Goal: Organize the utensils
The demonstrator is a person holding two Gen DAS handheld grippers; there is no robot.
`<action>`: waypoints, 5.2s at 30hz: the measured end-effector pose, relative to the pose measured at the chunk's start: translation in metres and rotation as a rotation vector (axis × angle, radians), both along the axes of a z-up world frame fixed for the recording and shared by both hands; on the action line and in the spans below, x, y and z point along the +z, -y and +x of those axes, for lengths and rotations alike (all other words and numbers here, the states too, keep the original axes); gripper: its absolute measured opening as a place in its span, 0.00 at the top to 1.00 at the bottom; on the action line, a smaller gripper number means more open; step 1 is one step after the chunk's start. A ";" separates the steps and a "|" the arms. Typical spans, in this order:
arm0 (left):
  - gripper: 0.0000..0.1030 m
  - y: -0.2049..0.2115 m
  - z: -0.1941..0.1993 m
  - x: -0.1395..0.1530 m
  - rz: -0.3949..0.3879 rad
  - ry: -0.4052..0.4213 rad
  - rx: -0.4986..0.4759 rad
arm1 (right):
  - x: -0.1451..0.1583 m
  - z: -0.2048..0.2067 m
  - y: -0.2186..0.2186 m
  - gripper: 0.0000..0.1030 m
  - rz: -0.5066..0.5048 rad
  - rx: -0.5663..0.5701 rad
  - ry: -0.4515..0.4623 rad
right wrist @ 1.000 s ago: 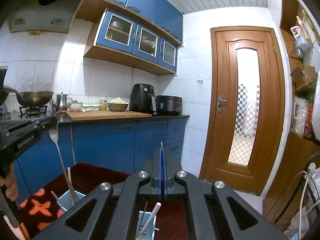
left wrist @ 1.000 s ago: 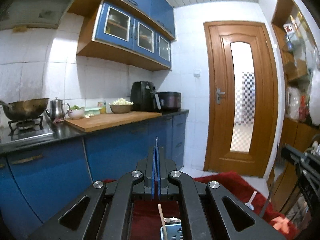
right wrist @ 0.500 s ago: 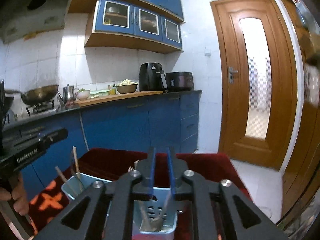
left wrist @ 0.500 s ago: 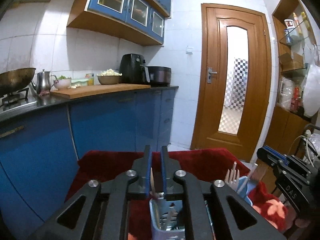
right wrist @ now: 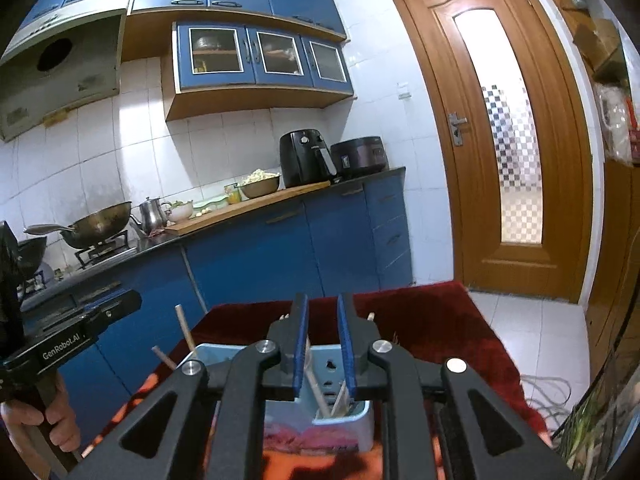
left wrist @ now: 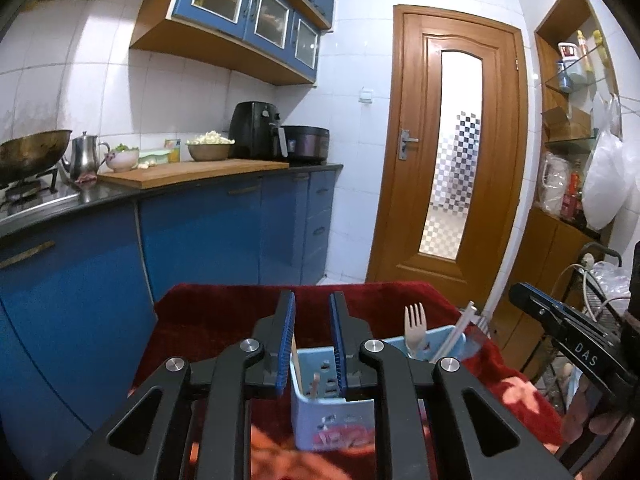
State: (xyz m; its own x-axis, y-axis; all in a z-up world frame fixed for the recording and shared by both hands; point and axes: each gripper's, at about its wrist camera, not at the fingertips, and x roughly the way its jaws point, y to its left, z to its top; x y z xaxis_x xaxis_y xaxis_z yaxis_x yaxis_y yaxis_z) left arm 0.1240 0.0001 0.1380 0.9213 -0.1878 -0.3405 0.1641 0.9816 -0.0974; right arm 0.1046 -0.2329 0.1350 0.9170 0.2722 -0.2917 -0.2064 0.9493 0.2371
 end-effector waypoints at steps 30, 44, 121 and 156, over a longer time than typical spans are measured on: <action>0.83 -0.026 -0.070 -0.047 0.042 -0.258 0.039 | -0.061 -0.060 -0.038 0.83 -0.129 0.194 -0.406; 0.83 -0.050 -0.071 -0.080 0.025 -0.342 0.047 | -0.107 -0.037 -0.086 0.83 -0.201 0.312 -0.655; 0.83 -0.032 -0.035 -0.103 -0.070 -0.339 -0.004 | -0.002 0.027 -0.005 0.67 0.007 -0.012 0.032; 0.28 0.008 -0.129 -0.125 0.028 -0.122 0.062 | -0.118 -0.138 -0.012 0.03 -0.141 -0.027 -0.078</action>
